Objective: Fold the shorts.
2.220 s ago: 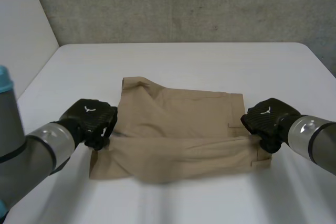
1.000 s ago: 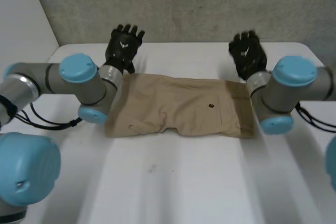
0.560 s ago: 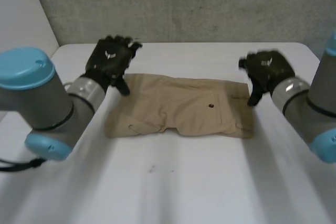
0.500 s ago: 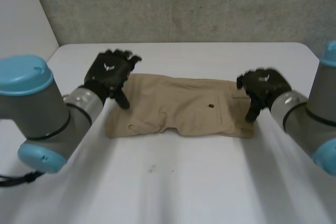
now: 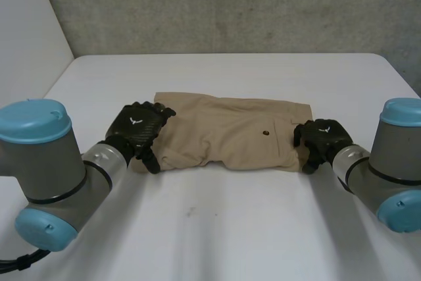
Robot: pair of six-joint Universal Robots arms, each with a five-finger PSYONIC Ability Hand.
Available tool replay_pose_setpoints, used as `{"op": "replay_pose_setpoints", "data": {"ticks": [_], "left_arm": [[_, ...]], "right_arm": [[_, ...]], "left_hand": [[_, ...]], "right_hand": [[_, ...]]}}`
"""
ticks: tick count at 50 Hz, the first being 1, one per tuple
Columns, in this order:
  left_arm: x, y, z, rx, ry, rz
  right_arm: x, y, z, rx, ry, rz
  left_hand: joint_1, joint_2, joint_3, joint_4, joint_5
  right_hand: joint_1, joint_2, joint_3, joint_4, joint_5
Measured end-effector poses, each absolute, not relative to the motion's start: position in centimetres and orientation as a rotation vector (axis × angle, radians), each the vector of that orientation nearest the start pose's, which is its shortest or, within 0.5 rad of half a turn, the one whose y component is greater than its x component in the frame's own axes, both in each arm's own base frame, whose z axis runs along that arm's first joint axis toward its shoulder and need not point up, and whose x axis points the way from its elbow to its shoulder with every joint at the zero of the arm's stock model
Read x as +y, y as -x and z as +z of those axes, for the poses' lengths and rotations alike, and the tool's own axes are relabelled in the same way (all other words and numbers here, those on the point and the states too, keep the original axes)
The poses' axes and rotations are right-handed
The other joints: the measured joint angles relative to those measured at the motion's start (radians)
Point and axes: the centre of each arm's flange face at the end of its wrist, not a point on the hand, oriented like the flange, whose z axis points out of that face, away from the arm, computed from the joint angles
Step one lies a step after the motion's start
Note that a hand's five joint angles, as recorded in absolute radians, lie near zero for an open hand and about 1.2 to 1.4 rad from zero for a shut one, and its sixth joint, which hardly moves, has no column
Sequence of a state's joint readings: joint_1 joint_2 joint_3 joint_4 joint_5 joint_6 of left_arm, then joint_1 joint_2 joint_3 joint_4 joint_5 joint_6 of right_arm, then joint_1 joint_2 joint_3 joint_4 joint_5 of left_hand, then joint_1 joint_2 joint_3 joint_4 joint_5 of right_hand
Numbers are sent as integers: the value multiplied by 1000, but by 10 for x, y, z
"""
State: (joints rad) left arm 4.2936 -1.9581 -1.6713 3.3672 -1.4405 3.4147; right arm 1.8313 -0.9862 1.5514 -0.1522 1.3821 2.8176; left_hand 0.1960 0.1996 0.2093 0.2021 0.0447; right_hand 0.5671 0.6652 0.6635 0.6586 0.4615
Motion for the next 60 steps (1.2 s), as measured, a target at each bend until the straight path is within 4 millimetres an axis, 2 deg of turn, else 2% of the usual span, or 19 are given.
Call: {"op": "replay_pose_setpoints", "data": {"ticks": [1,5,8,14,23,28,33,36,39,43,45,46,48,51,52,54,55,57,60], "left_arm": [[-258,272,171,2450,-1024,-2015],[-258,272,171,2450,-1026,-2015],[-257,272,171,2450,-1027,-2016],[-256,272,172,2449,-1026,-2015],[-254,268,177,2440,-1014,-2026],[-253,263,180,2437,-997,-2028],[-252,260,181,2437,-987,-2026],[-252,260,182,2437,-986,-2025],[-252,260,182,2436,-986,-2027],[-250,260,185,2427,-986,-2038],[-250,260,187,2424,-987,-2043],[-249,261,189,2418,-987,-2051],[-248,261,191,2413,-987,-2058],[-248,261,195,2402,-985,-2073],[-248,261,195,2402,-985,-2073],[-249,261,198,2391,-981,-2085],[-250,261,200,2386,-979,-2092],[-252,261,203,2370,-974,-2110],[-257,263,211,2341,-964,-2144]], "right_arm": [[-316,-237,125,2363,874,-1667],[-320,-237,123,2354,873,-1686],[-324,-238,123,2347,873,-1705],[-331,-234,129,2350,855,-1732],[-344,-187,158,2480,841,-1770],[-349,-151,172,2603,970,-1767],[-356,-144,189,2607,1148,-1840],[-358,-154,202,2551,1238,-1909],[-356,-178,219,2424,1336,-2004],[-340,-232,237,2167,1472,-2089],[-329,-259,236,2048,1543,-2087],[-314,-286,231,1918,1620,-2069],[-295,-313,221,1782,1705,-2031],[-256,-350,190,1569,1844,-1880],[-256,-350,190,1569,1844,-1880],[-238,-361,174,1481,1891,-1785],[-228,-365,165,1432,1907,-1729],[-218,-368,161,1379,1904,-1673],[-218,-367,167,1382,1853,-1663]], "left_hand": [[0,0,0,0,0],[0,0,0,0,0],[0,0,0,0,0],[0,0,0,0,0],[0,0,0,0,0],[0,0,0,0,0],[0,0,0,0,0],[0,0,0,0,0],[0,0,0,0,0],[0,0,0,0,0],[0,0,0,0,0],[0,0,0,0,0],[0,0,0,0,0],[0,0,0,0,0],[0,0,0,0,0],[0,0,0,0,0],[0,0,0,0,0],[0,0,0,0,0],[0,0,0,0,0]], "right_hand": [[73,106,106,103,102],[113,172,179,184,174],[340,493,466,503,461],[354,502,485,529,472],[398,502,485,529,499],[406,502,490,529,499],[407,501,492,529,500],[411,501,492,529,500],[411,501,492,529,500],[411,501,519,529,504],[411,501,523,531,509],[411,501,529,532,510],[411,501,531,532,510],[334,392,426,428,427],[334,392,426,428,427],[69,121,145,143,156],[-192,-208,-169,-166,-155],[-308,-359,-356,-351,-336],[-355,-430,-433,-418,-389]]}}
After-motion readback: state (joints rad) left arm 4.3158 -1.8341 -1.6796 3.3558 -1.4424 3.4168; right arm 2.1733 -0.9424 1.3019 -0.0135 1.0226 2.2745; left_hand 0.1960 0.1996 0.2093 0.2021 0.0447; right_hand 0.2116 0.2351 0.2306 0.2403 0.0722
